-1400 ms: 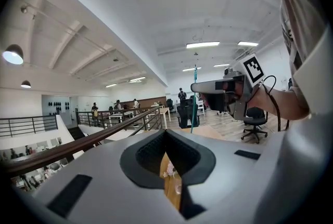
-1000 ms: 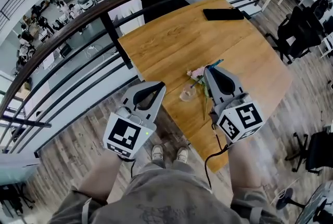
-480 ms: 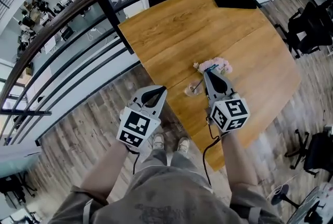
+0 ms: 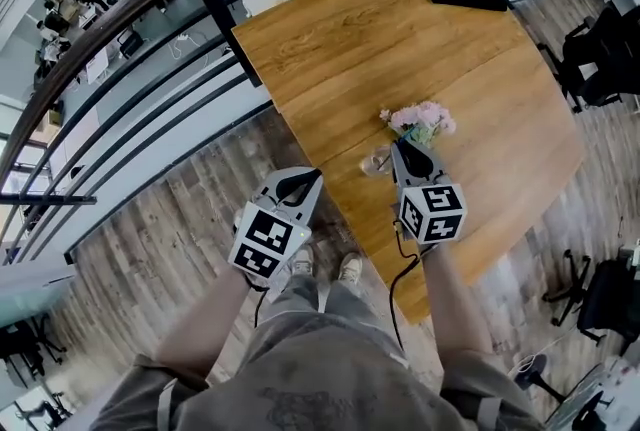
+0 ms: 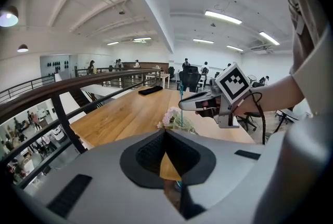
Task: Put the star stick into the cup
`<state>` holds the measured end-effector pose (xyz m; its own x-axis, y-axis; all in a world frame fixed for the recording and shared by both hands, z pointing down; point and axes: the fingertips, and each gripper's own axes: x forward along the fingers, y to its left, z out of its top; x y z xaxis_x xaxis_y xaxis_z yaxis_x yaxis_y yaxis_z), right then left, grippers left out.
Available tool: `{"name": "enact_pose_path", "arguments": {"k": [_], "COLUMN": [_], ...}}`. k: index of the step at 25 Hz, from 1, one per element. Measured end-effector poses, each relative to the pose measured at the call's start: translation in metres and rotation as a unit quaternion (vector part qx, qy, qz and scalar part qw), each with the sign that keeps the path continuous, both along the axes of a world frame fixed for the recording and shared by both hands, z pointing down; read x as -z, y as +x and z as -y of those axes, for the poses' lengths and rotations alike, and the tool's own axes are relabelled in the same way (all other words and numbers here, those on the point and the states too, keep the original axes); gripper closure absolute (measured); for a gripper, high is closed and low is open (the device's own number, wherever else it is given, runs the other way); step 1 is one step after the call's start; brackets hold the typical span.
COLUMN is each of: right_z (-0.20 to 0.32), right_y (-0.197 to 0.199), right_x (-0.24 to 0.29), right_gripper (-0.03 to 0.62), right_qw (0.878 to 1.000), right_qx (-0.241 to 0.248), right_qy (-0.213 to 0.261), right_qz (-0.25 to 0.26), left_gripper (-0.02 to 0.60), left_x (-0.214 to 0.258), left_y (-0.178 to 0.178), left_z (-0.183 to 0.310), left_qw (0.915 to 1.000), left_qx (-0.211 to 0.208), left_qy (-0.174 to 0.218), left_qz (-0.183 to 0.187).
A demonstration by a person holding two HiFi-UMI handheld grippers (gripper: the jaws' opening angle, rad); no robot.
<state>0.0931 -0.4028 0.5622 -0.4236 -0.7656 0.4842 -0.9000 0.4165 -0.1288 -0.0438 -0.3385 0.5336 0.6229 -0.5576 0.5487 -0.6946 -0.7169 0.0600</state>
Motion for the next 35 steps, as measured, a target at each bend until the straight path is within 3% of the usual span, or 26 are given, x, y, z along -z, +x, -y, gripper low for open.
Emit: {"name": "enact_pose_path", "arguments": {"k": [1,3,5,10,21,28,31,35], "right_z": [-0.002,-0.005,-0.010,-0.019,-0.055,-0.104,-0.126,-0.150], "right_y": [-0.001,-0.003,-0.001,0.001,0.008,-0.014,-0.025,-0.033], "right_x": [-0.004,-0.007,-0.004,0.032,0.168,0.232,0.243,0.247], "right_gripper": [0.523,0.385,0.376,0.386,0.536,0.537,0.540,0.546], "right_qw": [1.000,1.000,1.000,1.000,0.991,0.977,0.972,0.971], "right_qx": [0.001,0.002,-0.001,-0.005,0.015,0.081,0.109,0.116], "right_qy": [-0.010,-0.025,-0.025,0.002,0.125,0.196,0.209,0.210], "right_qz": [-0.003,-0.005,-0.005,0.021,0.054,0.020,0.003,0.021], "left_gripper": [0.565,0.566,0.566,0.566,0.566,0.565,0.566,0.566], "left_x": [0.000,0.003,0.008,0.029,0.105,0.156,0.172,0.184], "left_y": [0.000,-0.001,0.001,0.002,0.004,0.001,0.001,-0.003], "left_z": [-0.001,-0.001,-0.001,0.003,0.007,-0.013,-0.025,-0.039], "left_qw": [1.0000,1.0000,1.0000,0.9993,0.9921,0.9840,0.9808,0.9780], "left_qx": [0.001,0.001,0.001,-0.001,-0.006,-0.004,-0.008,-0.013], "left_qy": [0.000,0.002,0.009,0.036,0.124,0.176,0.193,0.207], "left_qz": [0.000,0.000,-0.002,-0.006,-0.014,-0.026,-0.026,-0.023]}}
